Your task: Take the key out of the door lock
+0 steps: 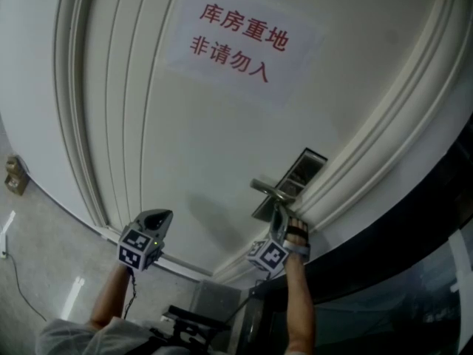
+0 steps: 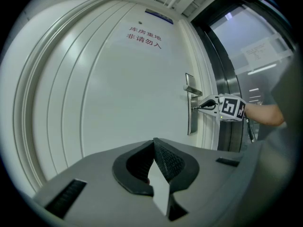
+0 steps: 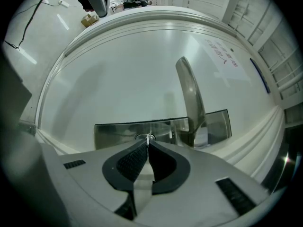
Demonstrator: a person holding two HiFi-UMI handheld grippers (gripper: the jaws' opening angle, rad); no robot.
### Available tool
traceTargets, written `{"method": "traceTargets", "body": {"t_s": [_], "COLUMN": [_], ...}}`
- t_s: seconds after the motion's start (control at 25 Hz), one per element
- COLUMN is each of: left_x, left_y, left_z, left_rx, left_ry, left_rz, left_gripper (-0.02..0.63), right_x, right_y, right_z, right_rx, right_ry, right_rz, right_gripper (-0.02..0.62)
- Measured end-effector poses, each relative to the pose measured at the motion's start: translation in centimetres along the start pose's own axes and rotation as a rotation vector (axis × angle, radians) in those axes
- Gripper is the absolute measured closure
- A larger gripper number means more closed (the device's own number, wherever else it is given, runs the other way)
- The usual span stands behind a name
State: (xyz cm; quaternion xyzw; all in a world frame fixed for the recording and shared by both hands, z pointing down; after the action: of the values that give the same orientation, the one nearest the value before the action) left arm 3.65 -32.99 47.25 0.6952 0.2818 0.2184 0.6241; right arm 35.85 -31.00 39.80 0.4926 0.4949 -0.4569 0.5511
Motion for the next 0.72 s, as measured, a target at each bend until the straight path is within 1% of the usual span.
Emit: {"method": "traceTargets", "body": {"t_s": [0.24,0.72], "left_x": [-0.15,-0.66], "left_y": [-0.06,0.07], "left_z": [0.07,0.02], "left_rx": [0.002,-0.002], "left_ry": [0.001,0.009], "left_rz": [-0.001,-0.006], "left_gripper": [0.601,0.601], "right_x": [0.17,0.12], "right_y": [-0.31,-0.44], "right_z": [-0.07,-0.24], "right_rx": [0.006,-0.001], "right_ry": [-0.003,-0.002], "right_rz": [0.014,-0.005], "right_gripper": [0.572,0.574]}}
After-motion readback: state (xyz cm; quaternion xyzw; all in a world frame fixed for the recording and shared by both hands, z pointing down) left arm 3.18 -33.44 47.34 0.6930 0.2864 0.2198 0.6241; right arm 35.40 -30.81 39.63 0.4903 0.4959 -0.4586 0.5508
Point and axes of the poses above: the fingertips, and each gripper's own axes: z forward along the fingers, x to its right, y out of its underside, the point moved 9 cm from there along -z, backward along the fingers, and after that the axes turned 13 degrees about x, right-handed, at the moved point
